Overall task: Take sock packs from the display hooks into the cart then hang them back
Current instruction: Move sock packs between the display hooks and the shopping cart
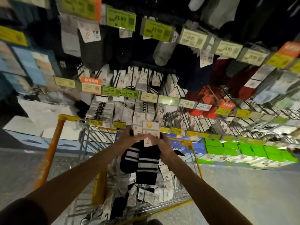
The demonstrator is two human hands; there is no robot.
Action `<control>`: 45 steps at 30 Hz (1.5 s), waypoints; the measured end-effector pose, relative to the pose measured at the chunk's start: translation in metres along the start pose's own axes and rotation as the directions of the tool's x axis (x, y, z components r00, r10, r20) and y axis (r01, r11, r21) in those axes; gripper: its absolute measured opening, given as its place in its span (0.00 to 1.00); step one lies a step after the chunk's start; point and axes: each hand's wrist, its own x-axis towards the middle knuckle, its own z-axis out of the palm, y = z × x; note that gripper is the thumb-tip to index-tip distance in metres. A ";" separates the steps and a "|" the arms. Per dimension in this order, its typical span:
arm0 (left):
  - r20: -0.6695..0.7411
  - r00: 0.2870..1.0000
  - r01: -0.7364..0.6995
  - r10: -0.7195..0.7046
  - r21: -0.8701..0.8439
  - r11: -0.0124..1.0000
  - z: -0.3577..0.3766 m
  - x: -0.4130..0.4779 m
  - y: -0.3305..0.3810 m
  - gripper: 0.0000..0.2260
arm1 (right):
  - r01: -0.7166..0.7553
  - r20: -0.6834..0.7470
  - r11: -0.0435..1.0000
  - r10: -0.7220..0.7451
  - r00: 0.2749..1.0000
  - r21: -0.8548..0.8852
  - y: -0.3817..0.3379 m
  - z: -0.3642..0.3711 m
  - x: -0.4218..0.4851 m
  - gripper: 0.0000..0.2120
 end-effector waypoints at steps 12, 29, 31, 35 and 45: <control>0.045 0.992 0.108 -0.117 0.176 0.978 0.013 0.044 0.016 0.27 | -0.064 -0.096 0.995 0.071 0.993 0.078 -0.028 -0.038 0.049 0.15; -0.105 0.963 0.265 -0.247 0.239 0.934 0.044 0.120 -0.016 0.32 | 0.105 -0.139 0.992 -0.114 0.984 -0.066 -0.052 -0.071 0.173 0.20; -0.068 0.960 0.281 -0.273 0.254 0.925 0.048 0.122 -0.018 0.22 | 0.133 -0.109 0.987 -0.143 0.984 -0.093 -0.061 -0.070 0.173 0.24; -0.121 0.963 0.264 -0.241 0.237 0.935 0.049 0.131 -0.018 0.14 | 0.149 -0.094 0.978 -0.164 0.982 -0.149 -0.066 -0.070 0.186 0.09; -0.209 0.963 0.218 -0.169 0.241 0.946 0.035 0.151 0.000 0.19 | 0.039 -0.019 0.991 -0.037 0.999 0.131 -0.079 -0.066 0.188 0.09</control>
